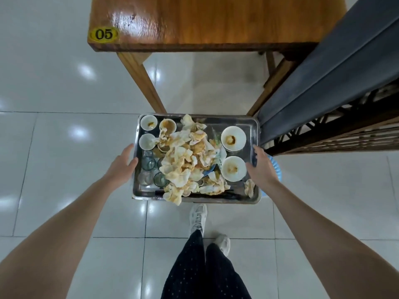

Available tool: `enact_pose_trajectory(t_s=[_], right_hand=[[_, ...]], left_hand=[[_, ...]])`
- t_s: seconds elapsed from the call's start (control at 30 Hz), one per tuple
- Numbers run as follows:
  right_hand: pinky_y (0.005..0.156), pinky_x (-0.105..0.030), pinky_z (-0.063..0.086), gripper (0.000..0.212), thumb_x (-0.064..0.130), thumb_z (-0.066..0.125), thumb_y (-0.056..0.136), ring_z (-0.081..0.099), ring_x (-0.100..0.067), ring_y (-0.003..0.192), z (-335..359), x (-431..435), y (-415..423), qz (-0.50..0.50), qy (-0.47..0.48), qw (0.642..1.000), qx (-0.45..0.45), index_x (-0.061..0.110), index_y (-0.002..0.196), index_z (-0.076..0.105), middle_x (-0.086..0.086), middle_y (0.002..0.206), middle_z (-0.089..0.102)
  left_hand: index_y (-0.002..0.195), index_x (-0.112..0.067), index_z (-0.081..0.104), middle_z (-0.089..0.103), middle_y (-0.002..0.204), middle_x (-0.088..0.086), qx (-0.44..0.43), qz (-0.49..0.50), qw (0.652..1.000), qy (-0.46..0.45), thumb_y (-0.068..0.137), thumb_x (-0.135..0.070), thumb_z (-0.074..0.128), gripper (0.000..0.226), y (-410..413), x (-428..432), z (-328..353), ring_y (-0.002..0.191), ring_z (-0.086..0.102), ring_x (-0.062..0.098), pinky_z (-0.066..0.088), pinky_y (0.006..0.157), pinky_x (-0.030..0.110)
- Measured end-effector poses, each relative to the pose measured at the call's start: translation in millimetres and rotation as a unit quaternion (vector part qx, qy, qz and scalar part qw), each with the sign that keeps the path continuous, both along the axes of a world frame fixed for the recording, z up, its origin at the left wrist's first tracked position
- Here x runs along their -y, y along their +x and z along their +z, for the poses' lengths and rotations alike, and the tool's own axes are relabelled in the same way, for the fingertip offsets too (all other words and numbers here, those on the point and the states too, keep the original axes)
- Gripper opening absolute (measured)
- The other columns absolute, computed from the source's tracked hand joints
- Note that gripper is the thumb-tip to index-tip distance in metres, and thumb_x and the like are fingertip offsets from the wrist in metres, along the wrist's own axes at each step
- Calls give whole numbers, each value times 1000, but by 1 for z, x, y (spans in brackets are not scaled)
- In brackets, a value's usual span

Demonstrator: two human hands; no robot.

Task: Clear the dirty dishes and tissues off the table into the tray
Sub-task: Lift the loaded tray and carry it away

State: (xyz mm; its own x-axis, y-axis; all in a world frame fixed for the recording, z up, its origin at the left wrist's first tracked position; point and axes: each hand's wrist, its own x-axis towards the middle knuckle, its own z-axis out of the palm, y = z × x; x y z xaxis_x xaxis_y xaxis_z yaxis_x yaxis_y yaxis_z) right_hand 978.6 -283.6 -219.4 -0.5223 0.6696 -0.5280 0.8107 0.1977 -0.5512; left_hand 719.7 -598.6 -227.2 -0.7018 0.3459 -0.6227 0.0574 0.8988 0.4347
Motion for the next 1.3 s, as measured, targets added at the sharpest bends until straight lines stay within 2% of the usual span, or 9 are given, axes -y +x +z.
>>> enact_pose_trajectory(t_s=[0.23, 0.33, 0.43, 0.6, 0.77, 0.9, 1.07, 1.2, 1.3], right_hand=[[99, -40, 40, 60, 15, 53, 94, 45, -28, 128, -69, -23, -2, -9, 26, 999, 30, 17, 148, 27, -8, 145, 39], [104, -40, 34, 62, 10, 53, 93, 38, -30, 131, -97, -30, 5, -2, 39, 998, 46, 16, 148, 26, -10, 145, 36], [103, -44, 33, 66, 11, 53, 92, 32, -31, 130, -117, -33, 8, 13, 102, 993, 56, 21, 149, 22, -12, 140, 35], [85, -41, 43, 71, 8, 49, 90, 50, -36, 113, -138, -37, 14, -31, 98, 995, 18, 35, 148, 17, -12, 134, 45], [95, -46, 45, 79, 7, 53, 91, 53, -35, 117, -153, -38, 25, -48, 76, 996, -27, 47, 145, 11, -7, 138, 51], [95, -41, 43, 76, 12, 56, 92, 53, -33, 118, -166, -37, 27, -74, 95, 991, -58, 51, 142, 15, -6, 138, 52], [97, -52, 47, 69, 19, 52, 96, 57, -36, 114, -173, -38, 31, -75, 97, 987, -99, 59, 140, 17, -6, 134, 56], [103, -40, 44, 64, 19, 50, 96, 53, -26, 122, -171, -37, 30, -76, 103, 985, -114, 52, 142, 21, 8, 143, 47], [101, -29, 40, 59, 19, 50, 97, 52, -21, 122, -166, -37, 35, -78, 98, 985, -115, 40, 146, 25, 7, 142, 48]], left_hand=[[152, -26, 23, 43, 145, 17, -25, 31, 999, -16, 101, -24, 45, 55, -25, -8, -64, 130, 44, 36, 35, 104, 45], [150, -26, 27, 47, 141, 19, -45, 35, 998, -33, 99, -19, 49, 57, -32, -4, -88, 125, 48, 39, 40, 100, 48], [148, -29, 33, 53, 135, 18, -38, 42, 998, -18, 96, -12, 52, 58, -35, 2, -108, 118, 54, 40, 46, 98, 50], [145, -33, 38, 62, 122, 19, -115, 34, 993, 20, 95, -9, 52, 57, -30, 5, -129, 108, 58, 41, 46, 93, 47], [144, -41, 31, 64, 118, 20, -147, 9, 987, 62, 93, -2, 50, 67, -28, 8, -140, 105, 59, 45, 47, 89, 50], [144, -42, 25, 62, 119, 23, -165, 12, 984, 60, 95, -11, 51, 63, -27, 5, -150, 103, 58, 48, 44, 78, 46], [141, -46, 26, 64, 107, 25, -185, 57, 979, 56, 93, -35, 59, 59, -27, 2, -158, 90, 60, 46, 45, 69, 43], [138, -42, 37, 66, 105, 21, -188, 109, 973, 75, 89, -40, 66, 57, -23, -1, -158, 90, 62, 41, 51, 73, 46], [138, -36, 44, 68, 108, 18, -195, 100, 970, 104, 88, -33, 68, 56, -15, 3, -151, 94, 63, 39, 50, 77, 42]])
